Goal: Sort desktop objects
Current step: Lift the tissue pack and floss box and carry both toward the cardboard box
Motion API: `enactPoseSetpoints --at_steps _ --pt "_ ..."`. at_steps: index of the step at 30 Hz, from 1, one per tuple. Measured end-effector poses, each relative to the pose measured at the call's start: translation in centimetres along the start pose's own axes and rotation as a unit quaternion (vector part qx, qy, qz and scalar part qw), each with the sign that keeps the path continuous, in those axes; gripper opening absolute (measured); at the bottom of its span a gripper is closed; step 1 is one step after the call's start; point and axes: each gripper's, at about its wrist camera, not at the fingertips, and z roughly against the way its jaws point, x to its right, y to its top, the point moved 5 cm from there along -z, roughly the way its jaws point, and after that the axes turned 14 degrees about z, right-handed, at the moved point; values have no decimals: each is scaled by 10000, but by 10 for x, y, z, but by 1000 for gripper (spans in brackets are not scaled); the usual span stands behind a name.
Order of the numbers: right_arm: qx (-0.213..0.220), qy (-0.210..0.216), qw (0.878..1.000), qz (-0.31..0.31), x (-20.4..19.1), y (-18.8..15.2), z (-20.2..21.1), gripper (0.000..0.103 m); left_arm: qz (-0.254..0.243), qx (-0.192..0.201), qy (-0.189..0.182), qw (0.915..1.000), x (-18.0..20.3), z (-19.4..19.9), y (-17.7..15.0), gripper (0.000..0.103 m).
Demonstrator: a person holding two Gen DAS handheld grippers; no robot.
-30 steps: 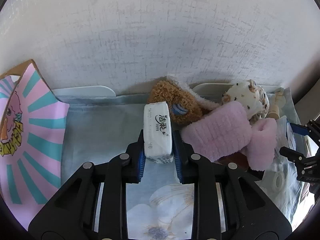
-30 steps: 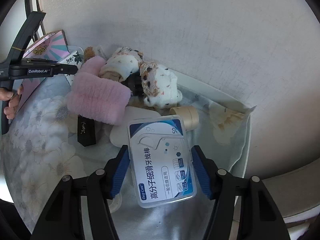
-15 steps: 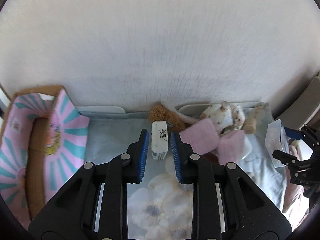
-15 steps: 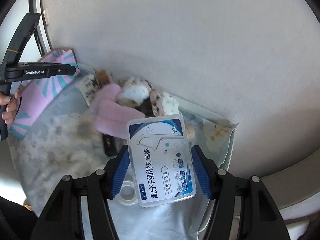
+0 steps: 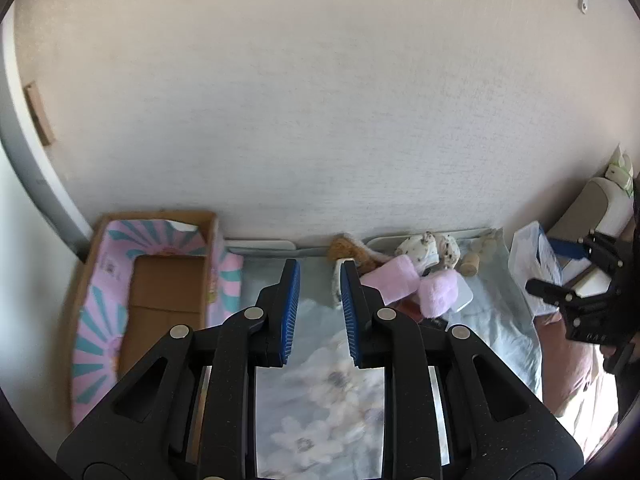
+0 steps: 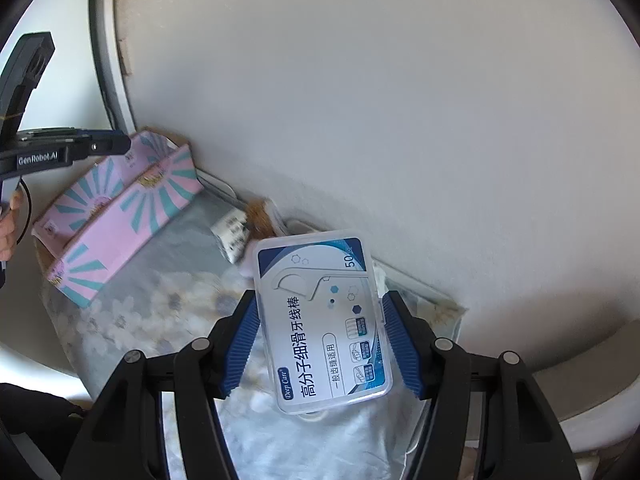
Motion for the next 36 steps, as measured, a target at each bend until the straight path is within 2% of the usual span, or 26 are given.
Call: enactPoseSetpoints --at_steps 4,9,16,19,25,29,30,31,32,34,36 --pt "84 14 10000 16 -11 9 6 58 -28 -11 -47 10000 -5 7 1 19" --pt "-53 64 10000 -19 -17 -2 -2 58 -148 -162 -111 9997 4 -7 -4 19" --pt "-273 153 9990 -330 -11 -42 -25 58 -393 -403 -320 9979 21 -70 -37 19" --pt "-337 225 9980 -495 -10 -62 -39 58 -457 -555 -280 9970 28 -99 -50 19" --pt "-439 321 9964 -647 -10 -88 -59 58 -179 -619 -29 9979 19 -142 -65 21" --pt "-401 374 9962 -673 -10 -93 -64 58 35 -478 -248 9985 13 -142 -67 24" --pt "-387 392 9961 -687 -10 -95 -65 58 74 -431 -331 9985 14 -139 -66 27" --pt "-371 418 9960 -701 -9 -95 -66 58 95 -381 -418 9984 15 -135 -66 44" --pt "-362 425 9959 -710 -9 -95 -66 58 100 -346 -446 9984 16 -132 -65 96" --pt "-358 436 9958 -719 -8 -95 -67 58 107 -142 -486 9987 18 -122 -64 103" --pt "-343 455 9959 -697 -8 -94 -67 58 66 -94 -523 9986 22 -114 -62 103"
